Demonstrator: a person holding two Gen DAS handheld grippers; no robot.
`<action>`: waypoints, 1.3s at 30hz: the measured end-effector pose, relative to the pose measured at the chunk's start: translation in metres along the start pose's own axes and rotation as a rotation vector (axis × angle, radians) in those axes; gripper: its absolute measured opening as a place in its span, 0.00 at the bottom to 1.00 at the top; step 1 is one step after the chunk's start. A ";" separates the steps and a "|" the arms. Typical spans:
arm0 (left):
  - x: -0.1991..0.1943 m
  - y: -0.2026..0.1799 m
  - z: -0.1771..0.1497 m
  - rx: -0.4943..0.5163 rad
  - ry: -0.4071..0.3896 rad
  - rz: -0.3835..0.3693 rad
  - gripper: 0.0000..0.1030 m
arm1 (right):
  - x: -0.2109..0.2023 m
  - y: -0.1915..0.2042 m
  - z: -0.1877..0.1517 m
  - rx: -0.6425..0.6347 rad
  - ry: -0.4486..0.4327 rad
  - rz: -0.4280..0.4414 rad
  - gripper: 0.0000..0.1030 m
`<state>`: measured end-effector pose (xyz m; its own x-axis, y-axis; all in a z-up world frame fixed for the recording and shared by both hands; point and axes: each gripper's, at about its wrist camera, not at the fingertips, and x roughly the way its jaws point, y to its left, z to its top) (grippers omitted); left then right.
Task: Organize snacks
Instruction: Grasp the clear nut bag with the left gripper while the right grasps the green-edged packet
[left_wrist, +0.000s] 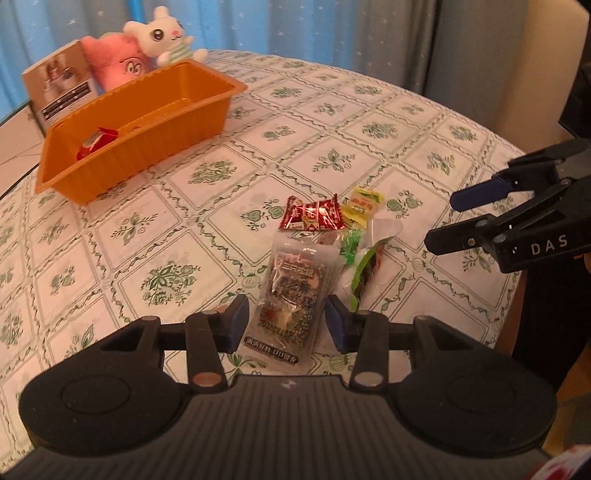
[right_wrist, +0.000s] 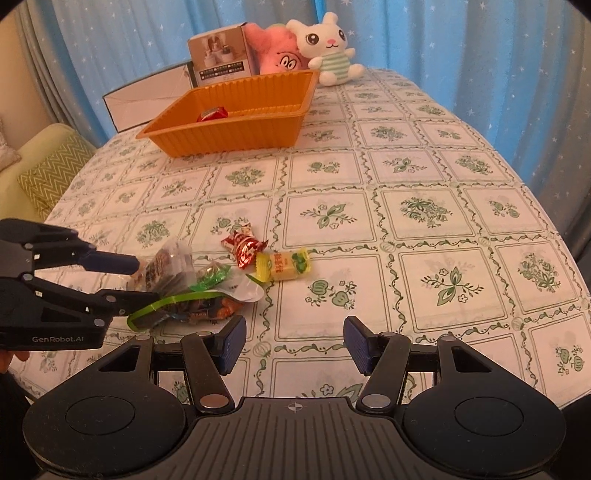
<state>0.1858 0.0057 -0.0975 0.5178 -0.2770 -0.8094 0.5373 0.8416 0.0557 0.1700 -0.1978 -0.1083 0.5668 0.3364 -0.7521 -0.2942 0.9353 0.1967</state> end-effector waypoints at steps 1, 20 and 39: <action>0.002 -0.001 0.001 0.015 0.003 -0.001 0.40 | 0.001 0.001 0.000 -0.006 0.002 -0.001 0.57; -0.031 0.005 -0.029 -0.262 0.028 0.101 0.33 | 0.020 0.049 -0.002 -0.465 -0.037 0.123 0.57; -0.028 0.004 -0.040 -0.319 0.019 0.180 0.33 | 0.049 0.066 0.010 -0.587 0.113 0.171 0.32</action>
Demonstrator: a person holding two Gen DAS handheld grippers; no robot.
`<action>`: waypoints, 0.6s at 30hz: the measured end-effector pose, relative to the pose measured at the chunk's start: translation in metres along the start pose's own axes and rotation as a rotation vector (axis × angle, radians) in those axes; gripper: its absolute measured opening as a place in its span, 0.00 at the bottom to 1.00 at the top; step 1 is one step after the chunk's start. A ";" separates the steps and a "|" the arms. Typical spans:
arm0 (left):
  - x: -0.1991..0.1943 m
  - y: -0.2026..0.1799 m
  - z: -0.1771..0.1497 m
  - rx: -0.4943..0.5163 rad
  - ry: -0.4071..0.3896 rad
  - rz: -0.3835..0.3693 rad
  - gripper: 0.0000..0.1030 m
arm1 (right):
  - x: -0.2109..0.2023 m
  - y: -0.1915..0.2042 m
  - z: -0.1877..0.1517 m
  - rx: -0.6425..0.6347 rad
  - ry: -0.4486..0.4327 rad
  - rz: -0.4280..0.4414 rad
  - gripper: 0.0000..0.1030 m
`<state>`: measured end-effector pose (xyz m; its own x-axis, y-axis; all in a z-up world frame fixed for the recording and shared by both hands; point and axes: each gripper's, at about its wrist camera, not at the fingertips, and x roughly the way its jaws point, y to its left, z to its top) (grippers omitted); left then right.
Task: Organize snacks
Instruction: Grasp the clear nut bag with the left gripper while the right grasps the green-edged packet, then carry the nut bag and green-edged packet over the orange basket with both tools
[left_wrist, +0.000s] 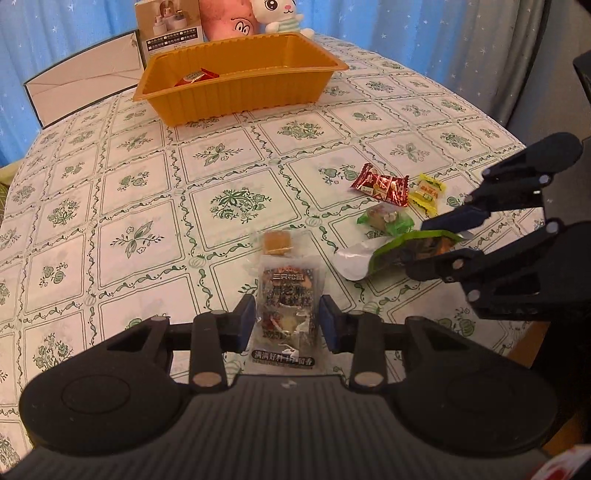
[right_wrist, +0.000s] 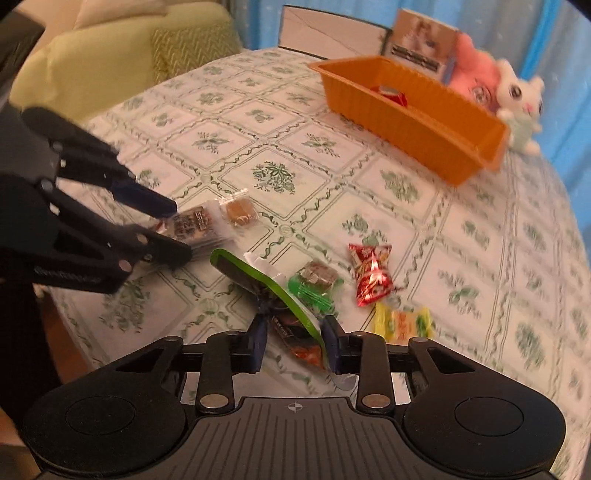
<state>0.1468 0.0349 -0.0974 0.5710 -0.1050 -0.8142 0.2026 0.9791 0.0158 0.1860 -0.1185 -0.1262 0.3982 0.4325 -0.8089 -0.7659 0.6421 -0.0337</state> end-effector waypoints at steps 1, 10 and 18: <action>0.000 0.000 0.000 0.002 -0.001 0.001 0.33 | -0.002 -0.002 -0.001 0.026 0.011 0.010 0.32; 0.000 -0.001 -0.001 -0.003 -0.003 0.007 0.33 | -0.019 -0.066 -0.012 0.548 0.046 0.206 0.32; 0.000 0.001 -0.001 -0.020 -0.009 0.004 0.33 | -0.024 -0.075 -0.021 0.493 -0.052 0.006 0.32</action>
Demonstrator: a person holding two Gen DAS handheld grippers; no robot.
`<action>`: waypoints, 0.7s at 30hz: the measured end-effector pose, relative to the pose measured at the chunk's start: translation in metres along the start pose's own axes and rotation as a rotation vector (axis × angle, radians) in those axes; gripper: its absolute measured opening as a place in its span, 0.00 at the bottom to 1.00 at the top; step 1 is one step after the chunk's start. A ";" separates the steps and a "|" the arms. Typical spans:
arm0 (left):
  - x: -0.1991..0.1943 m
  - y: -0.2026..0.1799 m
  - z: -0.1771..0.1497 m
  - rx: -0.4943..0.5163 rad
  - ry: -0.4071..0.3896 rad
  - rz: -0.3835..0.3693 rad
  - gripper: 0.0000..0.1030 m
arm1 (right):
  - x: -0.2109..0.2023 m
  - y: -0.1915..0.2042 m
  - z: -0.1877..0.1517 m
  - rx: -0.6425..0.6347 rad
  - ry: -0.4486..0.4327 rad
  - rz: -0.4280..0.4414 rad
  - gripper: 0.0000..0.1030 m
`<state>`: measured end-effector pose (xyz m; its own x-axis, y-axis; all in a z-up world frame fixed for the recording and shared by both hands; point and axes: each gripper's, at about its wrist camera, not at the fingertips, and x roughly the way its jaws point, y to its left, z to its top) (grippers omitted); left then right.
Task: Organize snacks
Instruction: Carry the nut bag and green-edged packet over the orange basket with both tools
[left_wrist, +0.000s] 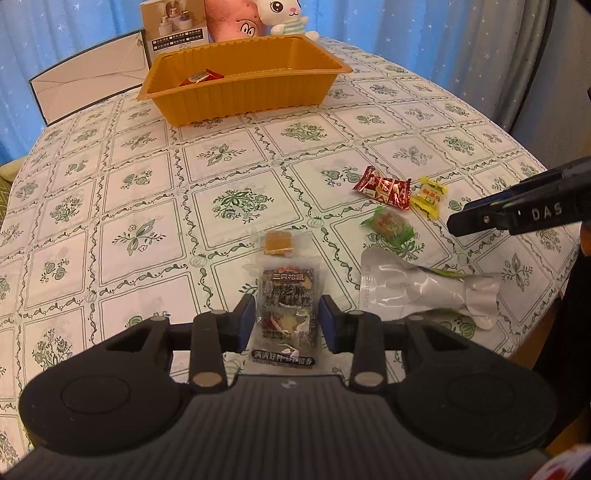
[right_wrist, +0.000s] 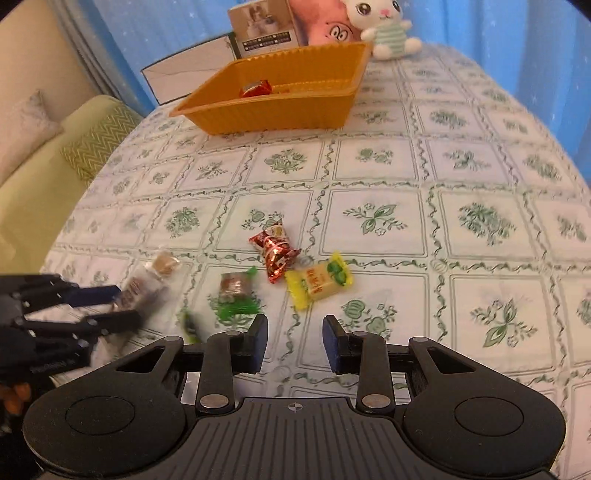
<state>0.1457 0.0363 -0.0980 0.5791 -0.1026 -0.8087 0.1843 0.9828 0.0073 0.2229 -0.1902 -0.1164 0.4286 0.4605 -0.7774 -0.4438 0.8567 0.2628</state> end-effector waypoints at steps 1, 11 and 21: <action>0.000 0.000 0.000 -0.002 -0.003 -0.002 0.33 | -0.002 0.002 -0.004 -0.029 -0.017 -0.005 0.32; -0.001 0.000 -0.001 -0.011 -0.006 -0.006 0.33 | 0.007 0.053 -0.031 -0.336 0.004 0.125 0.46; 0.008 -0.003 0.001 -0.008 0.004 0.017 0.35 | 0.024 0.058 -0.037 -0.384 0.006 0.060 0.44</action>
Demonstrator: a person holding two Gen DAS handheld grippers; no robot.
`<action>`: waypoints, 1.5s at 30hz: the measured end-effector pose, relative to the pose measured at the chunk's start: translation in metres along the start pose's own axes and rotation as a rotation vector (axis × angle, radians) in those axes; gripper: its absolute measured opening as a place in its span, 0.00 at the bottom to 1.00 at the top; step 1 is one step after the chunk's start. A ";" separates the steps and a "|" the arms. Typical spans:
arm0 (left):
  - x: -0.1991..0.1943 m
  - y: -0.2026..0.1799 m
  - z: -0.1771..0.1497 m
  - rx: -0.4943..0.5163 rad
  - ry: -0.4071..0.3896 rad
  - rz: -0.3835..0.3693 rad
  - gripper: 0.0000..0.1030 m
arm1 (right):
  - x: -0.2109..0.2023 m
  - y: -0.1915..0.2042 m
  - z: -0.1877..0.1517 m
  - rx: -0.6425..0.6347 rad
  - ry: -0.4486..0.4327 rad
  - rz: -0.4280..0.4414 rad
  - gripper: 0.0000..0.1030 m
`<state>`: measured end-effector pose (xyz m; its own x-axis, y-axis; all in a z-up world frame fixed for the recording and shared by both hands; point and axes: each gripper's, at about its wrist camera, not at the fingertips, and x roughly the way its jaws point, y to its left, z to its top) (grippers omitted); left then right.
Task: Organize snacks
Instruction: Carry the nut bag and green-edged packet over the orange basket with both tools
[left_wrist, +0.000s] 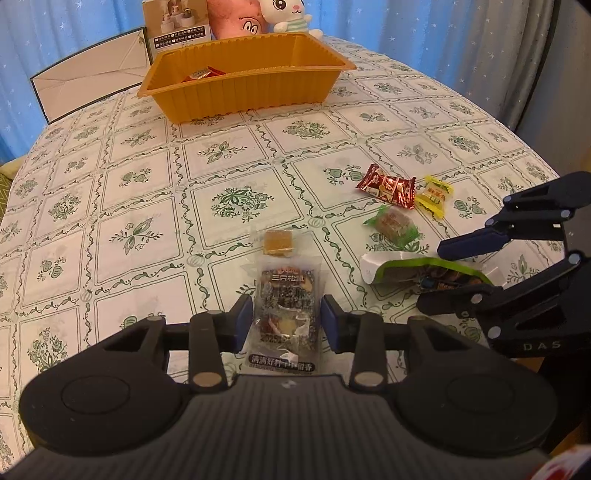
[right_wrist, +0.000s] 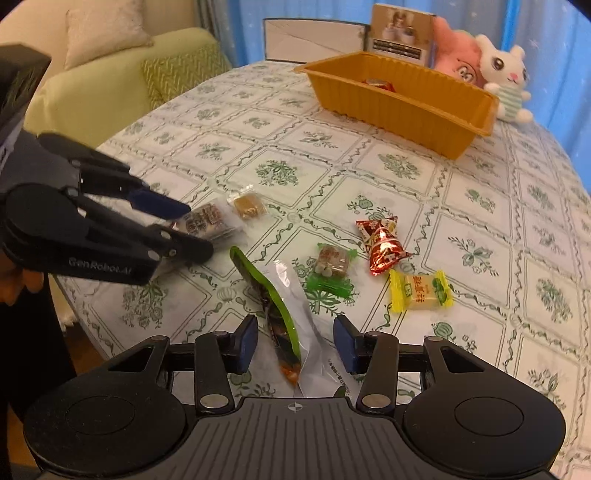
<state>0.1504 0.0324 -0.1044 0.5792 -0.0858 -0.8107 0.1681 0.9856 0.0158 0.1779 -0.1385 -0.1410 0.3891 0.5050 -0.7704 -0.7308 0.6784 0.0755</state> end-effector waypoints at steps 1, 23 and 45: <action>0.001 0.000 0.000 -0.001 0.004 0.004 0.36 | -0.001 -0.001 0.000 0.009 -0.001 -0.007 0.40; -0.034 0.006 0.012 -0.125 -0.083 0.027 0.33 | -0.047 0.005 0.008 0.150 -0.124 -0.069 0.25; -0.066 0.010 0.045 -0.181 -0.138 0.036 0.33 | -0.074 -0.004 0.037 0.237 -0.173 -0.108 0.25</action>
<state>0.1498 0.0416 -0.0248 0.6882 -0.0569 -0.7233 0.0066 0.9974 -0.0722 0.1731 -0.1589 -0.0611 0.5621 0.4930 -0.6640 -0.5368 0.8283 0.1606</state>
